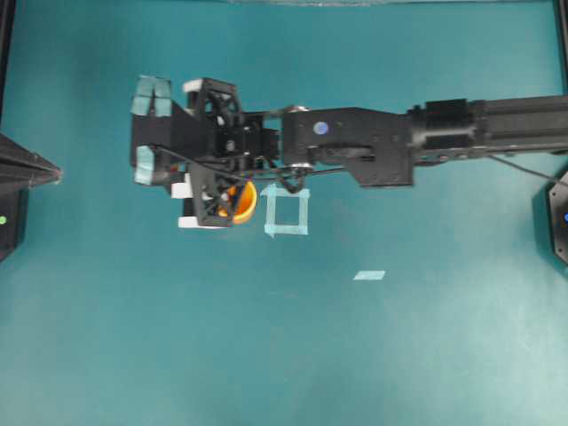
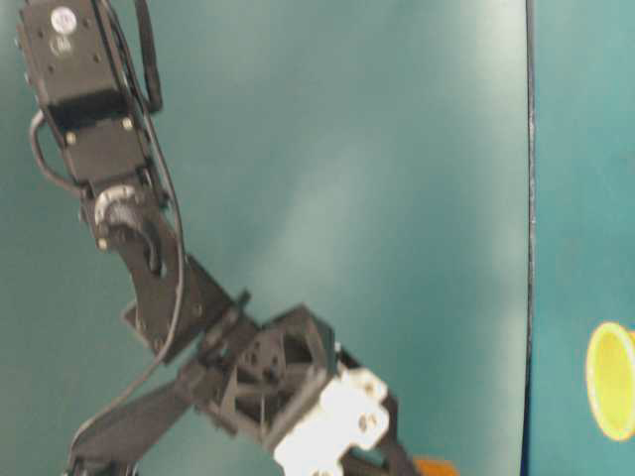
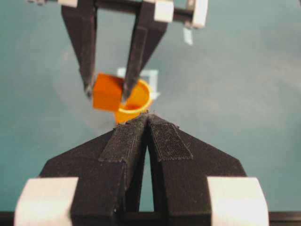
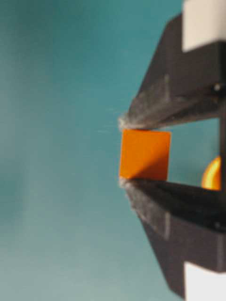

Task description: Move the block to the left with right arm.

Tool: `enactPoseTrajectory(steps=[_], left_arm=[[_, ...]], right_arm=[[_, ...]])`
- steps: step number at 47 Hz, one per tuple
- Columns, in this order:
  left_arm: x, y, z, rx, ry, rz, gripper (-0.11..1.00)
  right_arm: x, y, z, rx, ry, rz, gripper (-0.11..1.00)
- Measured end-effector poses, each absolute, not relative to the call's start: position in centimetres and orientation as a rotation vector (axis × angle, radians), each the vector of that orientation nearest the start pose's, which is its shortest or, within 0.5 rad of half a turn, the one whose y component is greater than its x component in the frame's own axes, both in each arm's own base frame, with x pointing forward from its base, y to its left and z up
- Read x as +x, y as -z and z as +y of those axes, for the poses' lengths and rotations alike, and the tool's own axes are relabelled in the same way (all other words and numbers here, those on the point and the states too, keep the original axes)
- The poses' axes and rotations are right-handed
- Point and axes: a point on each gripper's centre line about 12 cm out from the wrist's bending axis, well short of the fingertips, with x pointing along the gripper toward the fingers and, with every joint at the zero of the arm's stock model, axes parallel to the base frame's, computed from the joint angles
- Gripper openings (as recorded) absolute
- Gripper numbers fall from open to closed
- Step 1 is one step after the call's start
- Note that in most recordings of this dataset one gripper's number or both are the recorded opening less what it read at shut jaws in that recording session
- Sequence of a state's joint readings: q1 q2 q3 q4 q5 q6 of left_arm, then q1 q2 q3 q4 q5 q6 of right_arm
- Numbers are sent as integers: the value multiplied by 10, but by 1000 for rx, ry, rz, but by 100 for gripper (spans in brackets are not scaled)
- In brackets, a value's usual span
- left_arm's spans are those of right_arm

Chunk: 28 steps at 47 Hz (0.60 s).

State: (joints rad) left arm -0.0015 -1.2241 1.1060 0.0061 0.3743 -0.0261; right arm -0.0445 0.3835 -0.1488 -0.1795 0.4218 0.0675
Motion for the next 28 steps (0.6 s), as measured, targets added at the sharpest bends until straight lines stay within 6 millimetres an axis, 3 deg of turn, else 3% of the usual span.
enactPoseTrajectory(steps=[28], left_arm=[[150,-291,0,-18,-4,256,0]], right_arm=[[592,-246,-27,-103,65,528,42]])
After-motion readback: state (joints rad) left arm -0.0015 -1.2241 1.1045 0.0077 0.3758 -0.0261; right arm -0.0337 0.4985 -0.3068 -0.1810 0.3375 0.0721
